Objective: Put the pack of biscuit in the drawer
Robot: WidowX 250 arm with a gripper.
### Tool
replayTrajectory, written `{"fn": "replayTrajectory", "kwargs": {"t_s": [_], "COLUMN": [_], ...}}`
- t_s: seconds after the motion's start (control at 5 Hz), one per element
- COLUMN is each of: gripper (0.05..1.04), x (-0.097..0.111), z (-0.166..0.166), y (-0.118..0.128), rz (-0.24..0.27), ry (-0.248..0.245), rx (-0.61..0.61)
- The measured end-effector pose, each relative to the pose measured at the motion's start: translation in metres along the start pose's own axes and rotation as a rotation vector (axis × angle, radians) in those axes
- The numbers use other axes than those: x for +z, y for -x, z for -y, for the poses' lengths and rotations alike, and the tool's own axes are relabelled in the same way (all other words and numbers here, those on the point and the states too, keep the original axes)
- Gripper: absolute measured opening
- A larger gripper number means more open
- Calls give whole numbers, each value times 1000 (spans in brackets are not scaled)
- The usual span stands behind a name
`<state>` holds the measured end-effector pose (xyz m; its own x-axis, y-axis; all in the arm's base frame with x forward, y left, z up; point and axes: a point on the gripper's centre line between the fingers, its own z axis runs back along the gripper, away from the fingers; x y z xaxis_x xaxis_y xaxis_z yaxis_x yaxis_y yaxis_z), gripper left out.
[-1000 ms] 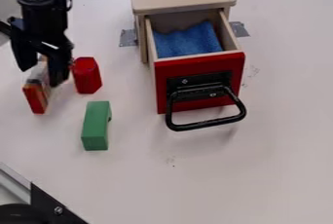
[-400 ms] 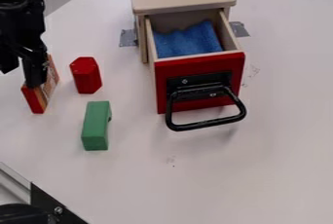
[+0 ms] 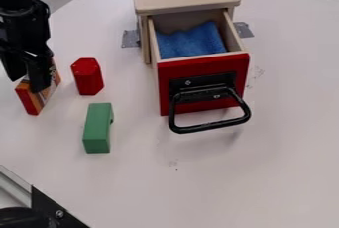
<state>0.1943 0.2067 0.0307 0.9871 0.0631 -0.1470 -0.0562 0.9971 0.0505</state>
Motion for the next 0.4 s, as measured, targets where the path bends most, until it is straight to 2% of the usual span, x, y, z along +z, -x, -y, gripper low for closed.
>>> {"fn": "replayTrajectory", "kwargs": {"t_s": [0.2, 0.4], "gripper": [396, 340], "x": [-2, 3], "z": [-2, -3], "y": [-1, -5], "rz": [16, 38], "ry": [40, 66], "rx": [59, 89]}}
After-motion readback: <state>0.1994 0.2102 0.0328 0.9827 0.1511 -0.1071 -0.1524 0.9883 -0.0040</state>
